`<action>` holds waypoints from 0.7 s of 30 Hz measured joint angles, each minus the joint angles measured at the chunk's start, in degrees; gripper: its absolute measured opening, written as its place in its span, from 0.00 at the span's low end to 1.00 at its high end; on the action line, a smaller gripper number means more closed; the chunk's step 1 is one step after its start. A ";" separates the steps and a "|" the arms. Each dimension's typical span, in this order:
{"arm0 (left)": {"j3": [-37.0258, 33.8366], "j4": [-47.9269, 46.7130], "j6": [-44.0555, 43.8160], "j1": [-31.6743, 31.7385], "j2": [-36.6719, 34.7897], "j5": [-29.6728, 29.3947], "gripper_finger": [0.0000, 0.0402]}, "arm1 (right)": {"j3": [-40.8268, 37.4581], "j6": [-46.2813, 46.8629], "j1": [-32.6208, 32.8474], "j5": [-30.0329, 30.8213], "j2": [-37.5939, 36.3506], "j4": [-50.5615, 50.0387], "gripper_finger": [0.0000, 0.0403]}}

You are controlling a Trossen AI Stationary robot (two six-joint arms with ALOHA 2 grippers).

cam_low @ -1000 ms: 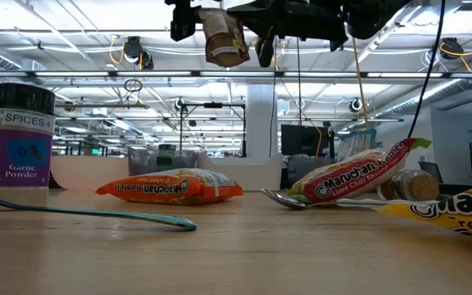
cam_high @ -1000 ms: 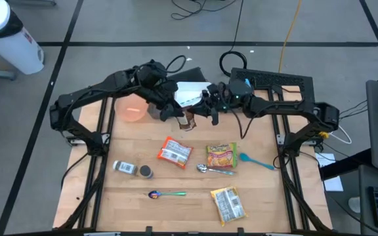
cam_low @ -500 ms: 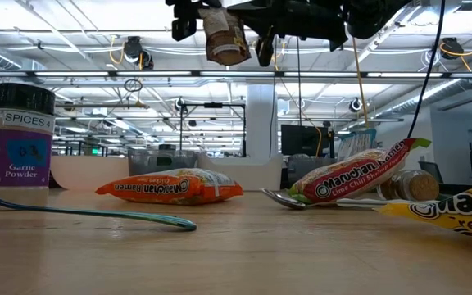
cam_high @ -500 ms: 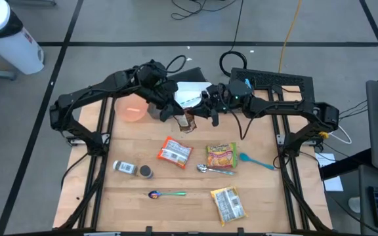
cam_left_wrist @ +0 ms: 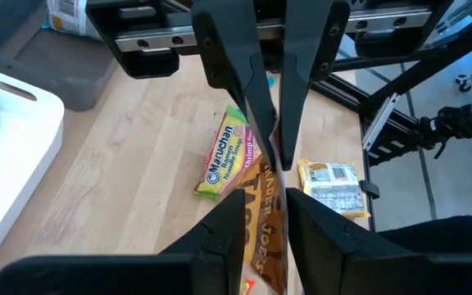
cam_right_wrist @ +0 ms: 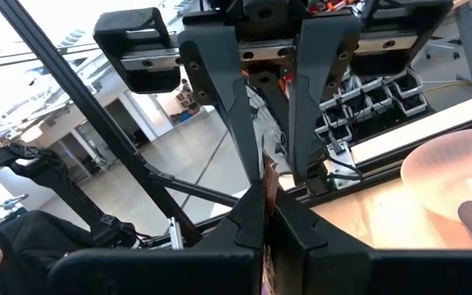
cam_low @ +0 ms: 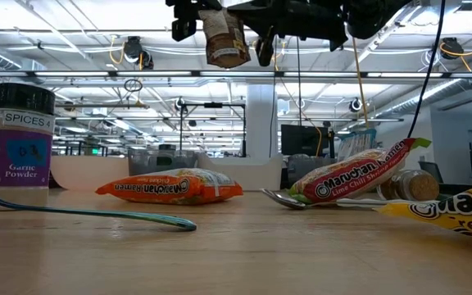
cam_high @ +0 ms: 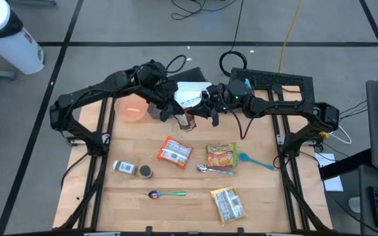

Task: Pick & Place Food Item
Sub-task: Put the orange seasoning pack into the left black bin

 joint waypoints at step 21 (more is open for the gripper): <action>0.00 -0.02 -0.59 0.00 0.02 0.02 0.23 | 0.00 0.02 0.02 0.00 0.00 0.02 0.00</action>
